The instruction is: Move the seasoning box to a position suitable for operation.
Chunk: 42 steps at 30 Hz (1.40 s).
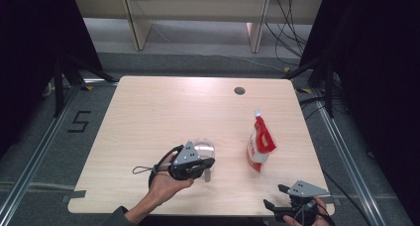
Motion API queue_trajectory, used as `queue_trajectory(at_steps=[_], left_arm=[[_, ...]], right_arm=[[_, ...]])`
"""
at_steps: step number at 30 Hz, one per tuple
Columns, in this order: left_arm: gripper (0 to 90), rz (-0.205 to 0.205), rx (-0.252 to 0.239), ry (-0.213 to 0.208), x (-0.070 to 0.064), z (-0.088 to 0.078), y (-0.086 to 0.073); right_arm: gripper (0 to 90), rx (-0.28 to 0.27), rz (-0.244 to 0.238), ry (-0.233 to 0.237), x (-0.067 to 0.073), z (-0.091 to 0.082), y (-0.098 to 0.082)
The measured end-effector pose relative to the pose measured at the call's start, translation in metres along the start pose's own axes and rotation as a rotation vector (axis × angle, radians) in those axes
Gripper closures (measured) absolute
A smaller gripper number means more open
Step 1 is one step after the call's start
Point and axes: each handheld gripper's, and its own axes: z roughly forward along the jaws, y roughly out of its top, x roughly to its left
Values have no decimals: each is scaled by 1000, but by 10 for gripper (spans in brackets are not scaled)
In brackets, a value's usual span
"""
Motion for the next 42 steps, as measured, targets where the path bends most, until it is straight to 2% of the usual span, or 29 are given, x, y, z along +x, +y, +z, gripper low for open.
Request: queue_trajectory(at_steps=[1,4,5,6,7,10,12,17,22,23,24,26,29,30,31,34,35,36,37,38,42], left_arm=[[884,23,8,6,1,-1,0],[880,13,10,-1,1,-2,0],[880,25,16,11,1,-5,-1],[880,25,16,11,1,-5,-1],[880,39,20,10,2,-7,-1],[877,33,27,12,2,-10,-2],[873,54,21,13,3,-13,-2],[873,69,36,11,4,-16,-1],[867,56,34,4,3,-16,-1],[867,73,37,2,3,-15,-1],[867,66,41,2,1,-14,-1],[868,69,45,-16,-2,-12,-1],[869,82,52,-3,-2,-12,0],[869,81,52,-16,-1,-13,0],[869,73,47,-6,-2,-13,0],[870,73,58,-9,-1,-15,0],[871,81,65,2,-1,-18,-1],[871,83,56,1,1,-19,-1],[871,83,56,1,1,-19,-1],[870,79,62,23,3,-23,-1],[869,75,60,37,8,-30,-5]], right_arm=[[243,0,-7,-1,0,0,0],[243,3,7,6,0,0,0],[242,-3,-17,3,-2,1,0],[242,-3,-17,3,-2,1,0],[243,12,16,3,1,-1,0],[242,5,-1,1,-1,0,0],[242,-3,-17,2,-2,1,0],[242,-9,-25,-7,-3,1,1],[242,-4,-25,-1,-3,1,1],[242,0,-13,-1,-1,1,1],[242,-4,-40,-12,-3,2,1],[242,-2,-35,-8,-3,2,1],[243,-6,-34,-10,-3,1,1],[243,-6,-25,2,-3,2,1],[243,2,8,3,0,1,0],[243,-6,1,2,-1,1,1],[243,-8,-28,-3,-3,1,1],[242,-9,-31,-4,-3,1,1],[243,-8,-31,-5,-3,1,1],[243,-10,-31,-4,-3,1,1],[243,-10,-16,8,-3,1,1]])
